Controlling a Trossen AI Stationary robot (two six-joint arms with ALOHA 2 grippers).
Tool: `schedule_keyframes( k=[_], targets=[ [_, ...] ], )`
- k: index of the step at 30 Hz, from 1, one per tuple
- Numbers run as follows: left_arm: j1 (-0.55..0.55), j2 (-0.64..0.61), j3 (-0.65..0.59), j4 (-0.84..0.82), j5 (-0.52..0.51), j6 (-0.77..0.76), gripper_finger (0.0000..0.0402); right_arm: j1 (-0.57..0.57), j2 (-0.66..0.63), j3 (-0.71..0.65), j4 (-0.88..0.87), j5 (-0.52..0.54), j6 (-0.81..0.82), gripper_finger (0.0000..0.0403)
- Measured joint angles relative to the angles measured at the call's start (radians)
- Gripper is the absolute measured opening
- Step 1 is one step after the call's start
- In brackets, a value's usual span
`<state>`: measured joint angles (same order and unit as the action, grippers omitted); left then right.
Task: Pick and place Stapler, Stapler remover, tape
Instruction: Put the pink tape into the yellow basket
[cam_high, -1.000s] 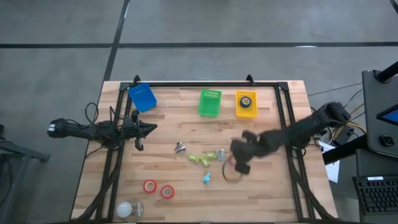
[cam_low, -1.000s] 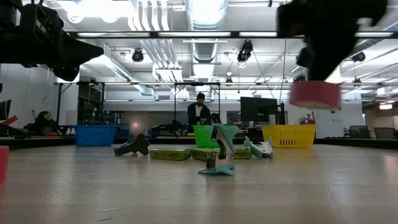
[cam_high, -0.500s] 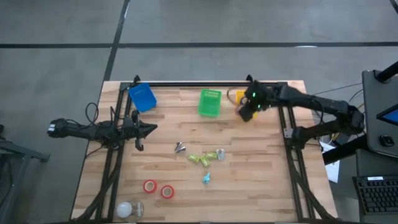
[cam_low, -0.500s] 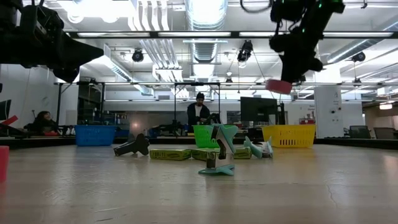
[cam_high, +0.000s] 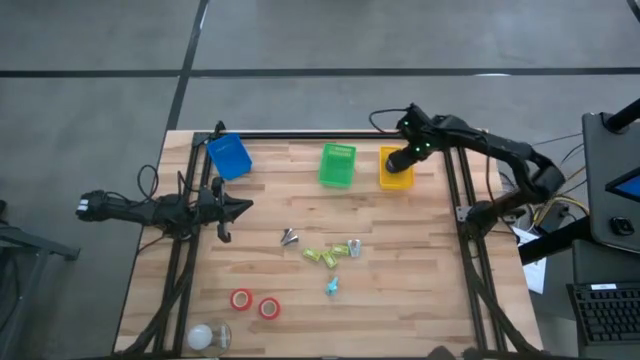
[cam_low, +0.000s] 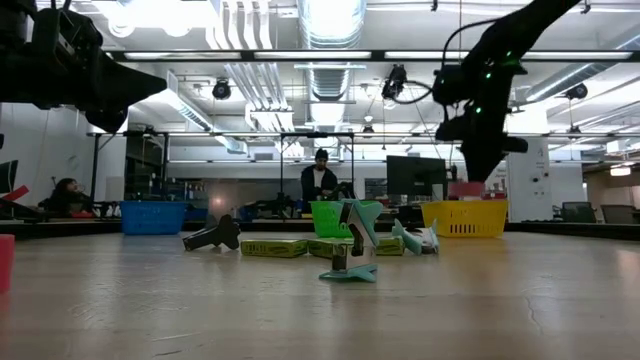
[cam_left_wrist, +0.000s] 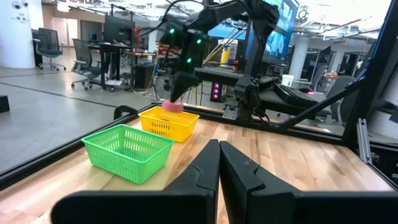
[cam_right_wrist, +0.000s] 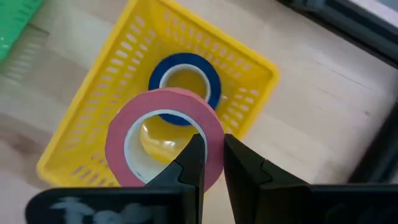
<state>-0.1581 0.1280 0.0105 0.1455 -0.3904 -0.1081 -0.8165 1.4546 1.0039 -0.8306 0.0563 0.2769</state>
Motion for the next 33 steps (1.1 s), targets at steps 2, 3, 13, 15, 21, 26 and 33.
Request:
schedule_keyframes(
  k=[2, 3, 13, 15, 21, 26, 33],
  targets=[
    [0.0, 0.0, 0.0, 0.0, 0.0, 0.0, 0.0014, 0.0, 0.039, 0.005, 0.024, 0.003, -0.001, 0.004],
    [0.0, 0.0, 0.0, 0.0, 0.0, 0.0, 0.0014, 0.0, 0.057, 0.008, 0.033, 0.004, -0.005, 0.004],
    [0.0, 0.0, 0.0, -0.001, 0.0, 0.0, 0.0014, -0.005, 0.186, 0.079, 0.055, 0.051, -0.032, 0.004],
    [0.0, 0.0, 0.0, -0.001, 0.0, 0.0, 0.0014, -0.005, 0.198, 0.089, 0.057, 0.051, -0.035, 0.004],
    [0.0, 0.0, 0.0, -0.001, 0.0, 0.0, 0.0014, -0.006, 0.212, 0.091, 0.056, 0.051, -0.049, 0.004],
    [0.0, 0.0, 0.0, -0.001, 0.0, 0.0, 0.0014, -0.006, 0.211, 0.09, 0.057, 0.052, -0.049, 0.0041],
    [0.0, 0.0, 0.0, -0.001, 0.0, 0.0, 0.0014, -0.007, 0.211, 0.089, 0.032, 0.161, -0.045, 0.0043]
  ],
)
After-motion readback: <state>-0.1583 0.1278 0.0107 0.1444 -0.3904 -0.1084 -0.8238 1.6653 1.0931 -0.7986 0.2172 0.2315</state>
